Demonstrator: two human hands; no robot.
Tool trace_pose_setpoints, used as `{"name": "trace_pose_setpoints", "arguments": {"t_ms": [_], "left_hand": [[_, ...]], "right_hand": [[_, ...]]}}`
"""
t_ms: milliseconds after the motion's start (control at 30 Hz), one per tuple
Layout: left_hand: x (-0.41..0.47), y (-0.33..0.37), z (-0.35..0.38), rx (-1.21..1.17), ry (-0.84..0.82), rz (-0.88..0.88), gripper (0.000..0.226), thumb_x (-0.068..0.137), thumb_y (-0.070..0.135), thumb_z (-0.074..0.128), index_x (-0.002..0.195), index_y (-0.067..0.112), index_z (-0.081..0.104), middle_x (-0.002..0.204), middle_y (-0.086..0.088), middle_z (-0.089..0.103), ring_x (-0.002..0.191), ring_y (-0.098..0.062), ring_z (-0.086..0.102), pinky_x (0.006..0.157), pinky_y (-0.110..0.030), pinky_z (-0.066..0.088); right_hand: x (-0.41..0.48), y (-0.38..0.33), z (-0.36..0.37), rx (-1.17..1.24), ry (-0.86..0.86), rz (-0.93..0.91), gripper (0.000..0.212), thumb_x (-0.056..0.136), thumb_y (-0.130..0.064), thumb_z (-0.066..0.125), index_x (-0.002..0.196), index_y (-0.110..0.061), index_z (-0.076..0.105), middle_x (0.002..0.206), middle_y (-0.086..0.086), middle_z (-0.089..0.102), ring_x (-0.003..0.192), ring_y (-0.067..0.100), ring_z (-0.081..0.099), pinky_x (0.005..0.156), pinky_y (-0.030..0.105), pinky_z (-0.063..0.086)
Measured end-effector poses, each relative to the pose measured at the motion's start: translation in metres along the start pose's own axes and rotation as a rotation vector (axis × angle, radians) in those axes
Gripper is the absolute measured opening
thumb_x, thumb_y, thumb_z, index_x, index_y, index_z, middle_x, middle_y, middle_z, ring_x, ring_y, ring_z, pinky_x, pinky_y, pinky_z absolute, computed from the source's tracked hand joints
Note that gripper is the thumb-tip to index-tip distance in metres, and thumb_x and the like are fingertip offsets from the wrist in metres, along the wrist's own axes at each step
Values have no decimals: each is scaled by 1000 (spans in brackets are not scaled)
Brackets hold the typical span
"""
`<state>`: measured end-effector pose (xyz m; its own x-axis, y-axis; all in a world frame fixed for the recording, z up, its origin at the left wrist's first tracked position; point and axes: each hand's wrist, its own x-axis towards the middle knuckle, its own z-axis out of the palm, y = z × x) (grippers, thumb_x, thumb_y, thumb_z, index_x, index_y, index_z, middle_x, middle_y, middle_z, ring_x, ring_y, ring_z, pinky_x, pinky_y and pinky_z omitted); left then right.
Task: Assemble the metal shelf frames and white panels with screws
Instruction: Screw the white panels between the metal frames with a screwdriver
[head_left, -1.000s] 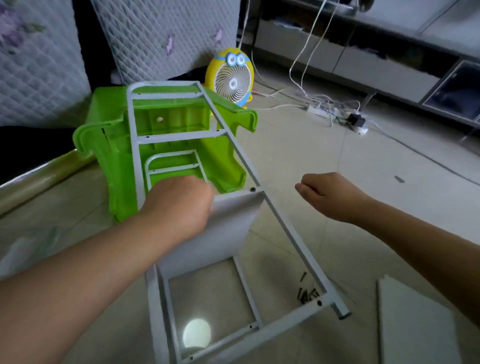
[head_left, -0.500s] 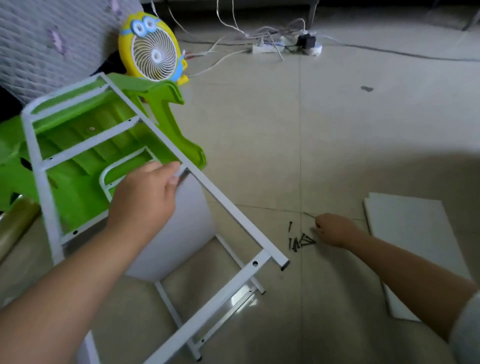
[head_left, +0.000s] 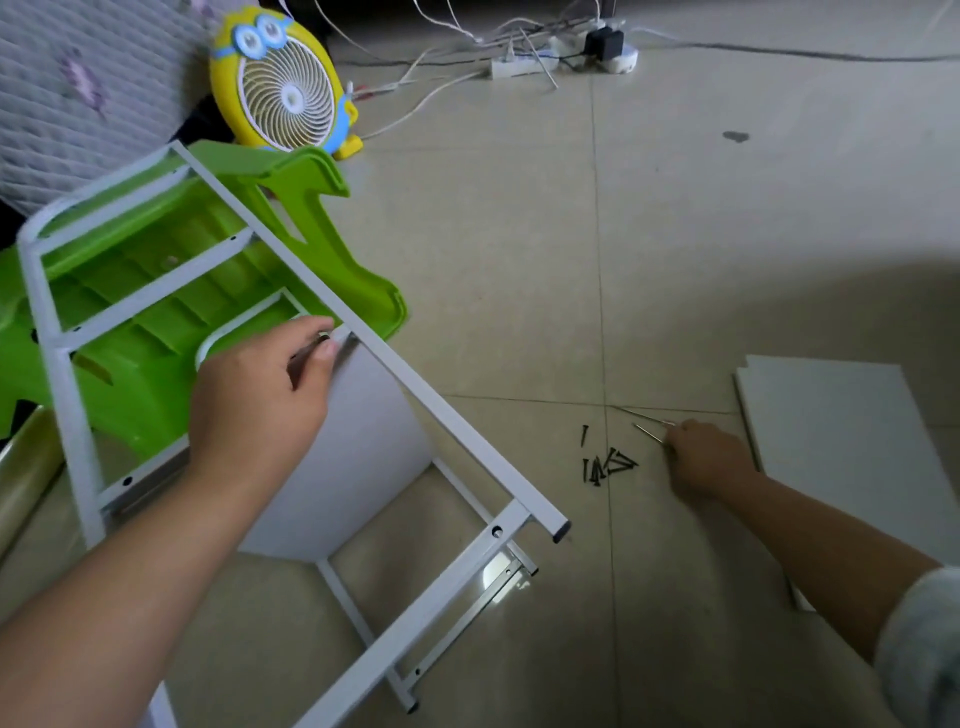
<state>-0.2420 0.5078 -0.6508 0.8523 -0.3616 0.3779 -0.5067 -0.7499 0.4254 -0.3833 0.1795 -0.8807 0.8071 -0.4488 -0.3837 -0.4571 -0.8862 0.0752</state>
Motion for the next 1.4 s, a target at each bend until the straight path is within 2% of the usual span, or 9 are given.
{"name": "trace_pose_setpoints", "arguments": {"t_ms": [233,433,600,733,867,1000,1100,1233,1400], "left_hand": [[0,2,0,-8,-16,-33,40,79,25,47,102,1,70,95,-16,71,90,-32,66,78,-36,47],[0,2,-1,-45,-9,-76,38,77,27,50,98,4,72,94,-11,72,88,-26,67,77,-29,46],[4,-5,-4,-167,4,-176,17,83,14,68,97,8,74,92,0,71,78,-3,62,70,-2,40],[10,-14,-7,-252,-53,-233,17,79,4,68,95,5,73,83,0,68,66,10,53,65,6,39],[11,-15,-11,-236,-116,-238,19,79,3,67,97,6,72,85,2,68,80,-5,62,71,2,40],[11,-21,-28,29,-209,-188,17,80,18,69,94,10,73,93,-7,72,90,-20,64,79,-25,50],[6,-26,-41,220,-305,-125,30,83,34,62,86,6,71,87,-14,68,88,-30,61,73,-37,48],[0,-22,-45,398,-371,-107,29,89,35,54,76,10,59,80,-12,57,91,-32,57,63,-31,35],[-4,-9,-31,623,-329,-36,24,94,18,47,112,13,62,111,-10,58,109,-30,53,77,-34,45]], "right_hand": [[20,-2,-7,81,217,-6,26,83,-6,48,109,-5,53,108,14,51,99,31,49,77,34,42],[35,-8,-12,-107,101,56,26,92,-20,39,112,-17,54,114,4,52,108,21,50,85,30,42],[40,-13,-33,-229,81,-12,25,92,-18,39,115,-18,50,118,3,48,112,20,46,89,29,40],[46,-50,-98,212,138,-85,9,99,-15,35,99,-8,40,85,9,56,78,26,54,68,33,43],[22,-122,-165,507,319,-313,24,96,-18,44,116,-8,49,89,17,64,76,30,58,61,27,37],[-15,-183,-219,1031,308,-464,9,90,-12,54,88,-14,63,68,13,59,45,4,51,52,17,38],[-38,-205,-244,1383,161,-516,9,88,-6,57,91,-10,64,63,5,55,40,-1,51,56,19,46],[-57,-213,-265,1512,42,-661,26,74,2,70,91,-13,57,70,4,49,49,7,52,56,18,45],[-66,-210,-275,1518,68,-746,15,77,-4,61,84,-18,58,63,-7,51,44,9,43,49,21,40]]}}
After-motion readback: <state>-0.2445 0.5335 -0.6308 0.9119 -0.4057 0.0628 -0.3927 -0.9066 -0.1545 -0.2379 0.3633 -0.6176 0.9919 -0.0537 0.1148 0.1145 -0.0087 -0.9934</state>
